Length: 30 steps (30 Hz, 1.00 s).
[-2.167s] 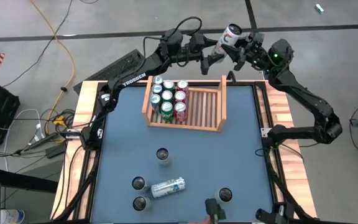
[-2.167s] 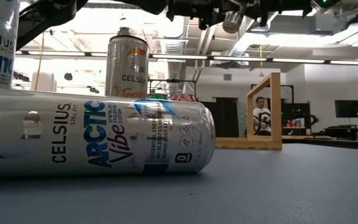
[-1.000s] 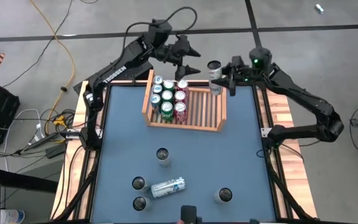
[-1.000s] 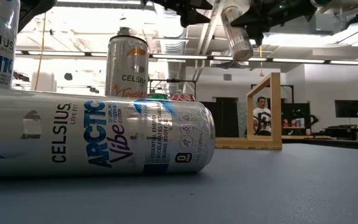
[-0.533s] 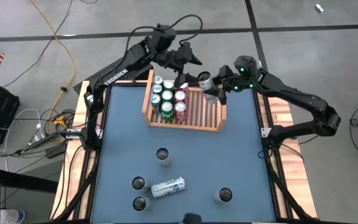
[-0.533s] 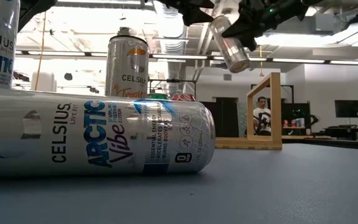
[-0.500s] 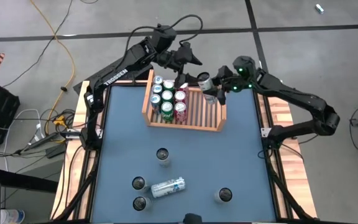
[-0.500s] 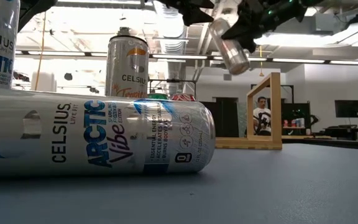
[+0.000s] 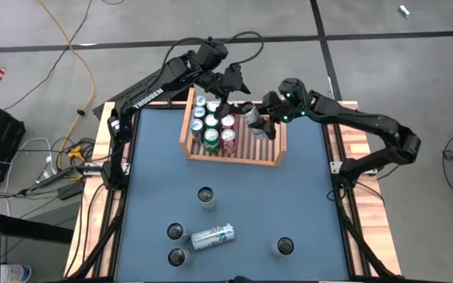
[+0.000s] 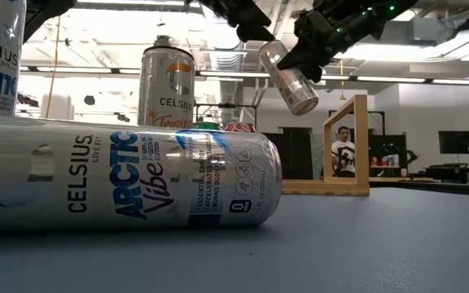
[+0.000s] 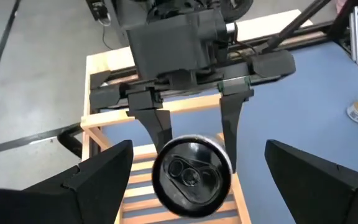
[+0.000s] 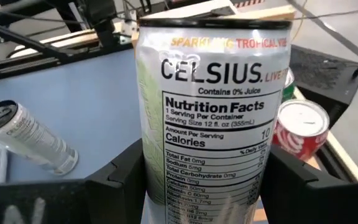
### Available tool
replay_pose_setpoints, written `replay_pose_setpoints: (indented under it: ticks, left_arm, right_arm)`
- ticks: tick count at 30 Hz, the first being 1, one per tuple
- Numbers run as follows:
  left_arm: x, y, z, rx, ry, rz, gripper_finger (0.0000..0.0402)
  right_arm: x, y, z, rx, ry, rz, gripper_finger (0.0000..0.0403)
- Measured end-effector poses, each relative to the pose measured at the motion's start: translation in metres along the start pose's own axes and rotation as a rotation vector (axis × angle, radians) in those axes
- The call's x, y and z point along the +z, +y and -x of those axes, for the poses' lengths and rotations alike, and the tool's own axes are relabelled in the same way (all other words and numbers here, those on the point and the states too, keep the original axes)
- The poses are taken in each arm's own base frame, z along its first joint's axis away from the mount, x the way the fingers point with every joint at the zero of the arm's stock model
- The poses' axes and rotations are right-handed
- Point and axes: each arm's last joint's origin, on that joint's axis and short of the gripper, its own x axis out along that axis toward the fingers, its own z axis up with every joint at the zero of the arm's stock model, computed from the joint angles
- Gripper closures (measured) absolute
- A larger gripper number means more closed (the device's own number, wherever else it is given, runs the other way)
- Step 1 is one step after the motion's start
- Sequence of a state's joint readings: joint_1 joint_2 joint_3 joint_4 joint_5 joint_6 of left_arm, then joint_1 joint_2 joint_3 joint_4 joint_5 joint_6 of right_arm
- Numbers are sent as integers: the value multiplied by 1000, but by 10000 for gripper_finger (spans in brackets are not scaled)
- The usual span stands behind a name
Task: Place canned beverage on shelf
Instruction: Put the light yellow soda can on the shelf
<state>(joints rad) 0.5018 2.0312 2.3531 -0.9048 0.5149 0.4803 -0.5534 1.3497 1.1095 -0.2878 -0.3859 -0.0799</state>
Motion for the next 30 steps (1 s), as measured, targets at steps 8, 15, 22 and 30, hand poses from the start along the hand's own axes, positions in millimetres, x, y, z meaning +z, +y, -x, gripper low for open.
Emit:
replay_pose_setpoints:
  ticks: [8, 15, 22, 30]
  left_arm:
    - [-3, -2, -1, 2, 40, -42, 49]
    - [-5, -3, -3, 30, 71, -69, 49]
    - [-16, -9, -20, 6, 118, -75, 49]
    - [-17, -9, -23, 13, 126, -98, 49]
  right_arm:
    - [2, 0, 1, -24, -18, 8, 168]
    - [3, 3, -1, -14, -27, 18, 168]
    - [4, 8, -2, 2, -30, 27, 168]
    - [4, 10, -3, 8, -26, 28, 168]
